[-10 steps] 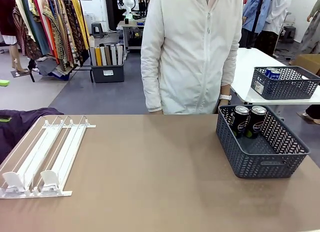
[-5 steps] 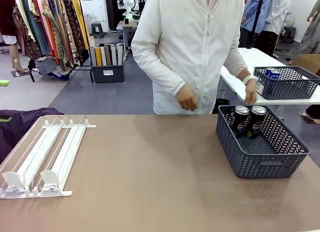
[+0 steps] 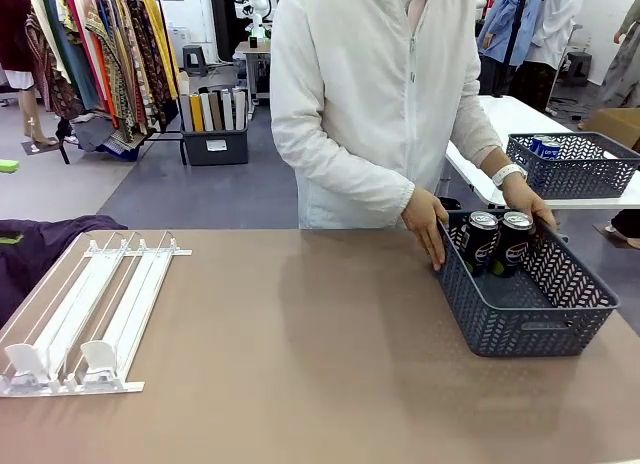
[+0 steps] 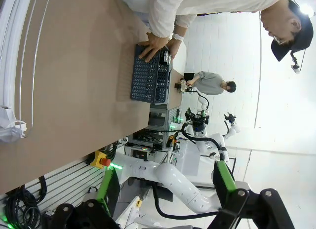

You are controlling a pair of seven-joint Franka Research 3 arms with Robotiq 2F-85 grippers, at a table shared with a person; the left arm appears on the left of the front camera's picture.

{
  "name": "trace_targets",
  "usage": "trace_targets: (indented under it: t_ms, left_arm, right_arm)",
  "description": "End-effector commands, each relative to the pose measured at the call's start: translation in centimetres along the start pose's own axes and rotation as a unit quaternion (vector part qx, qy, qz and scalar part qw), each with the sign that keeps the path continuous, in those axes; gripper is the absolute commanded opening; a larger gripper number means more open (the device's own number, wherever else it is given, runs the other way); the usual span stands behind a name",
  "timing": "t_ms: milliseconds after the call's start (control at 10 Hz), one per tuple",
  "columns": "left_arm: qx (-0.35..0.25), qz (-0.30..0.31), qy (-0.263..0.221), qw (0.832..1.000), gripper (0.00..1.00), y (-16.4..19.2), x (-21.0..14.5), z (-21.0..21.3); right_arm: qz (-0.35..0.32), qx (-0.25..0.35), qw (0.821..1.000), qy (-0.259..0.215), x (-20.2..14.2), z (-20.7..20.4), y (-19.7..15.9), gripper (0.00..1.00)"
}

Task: Retrieve and store the cans from the dispenser.
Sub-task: Pick up one can from the Automatic Can Dispenser and place it in the middle of the table.

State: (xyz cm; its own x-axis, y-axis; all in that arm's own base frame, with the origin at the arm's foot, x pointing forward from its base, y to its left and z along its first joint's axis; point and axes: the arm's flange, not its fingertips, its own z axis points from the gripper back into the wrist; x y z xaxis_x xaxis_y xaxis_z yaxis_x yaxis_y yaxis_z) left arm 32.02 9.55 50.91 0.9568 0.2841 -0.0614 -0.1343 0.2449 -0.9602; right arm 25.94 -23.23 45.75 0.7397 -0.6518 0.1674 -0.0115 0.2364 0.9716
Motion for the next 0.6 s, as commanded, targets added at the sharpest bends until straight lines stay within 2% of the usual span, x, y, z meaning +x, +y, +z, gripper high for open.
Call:
trace_targets:
  t_ms: [0, 500]
  left_arm:
    - [-0.002, 0.002, 0.004, 1.000, 1.00, -0.09, -0.19, 0.22]
    - [-0.002, 0.002, 0.004, 1.000, 1.00, -0.09, -0.19, 0.22]
  right_arm:
    - [0.003, 0.014, 1.000, -0.007, 0.20, -0.23, 0.34, 1.00]
    - [0.003, 0.014, 1.000, -0.007, 0.20, -0.23, 0.34, 1.00]
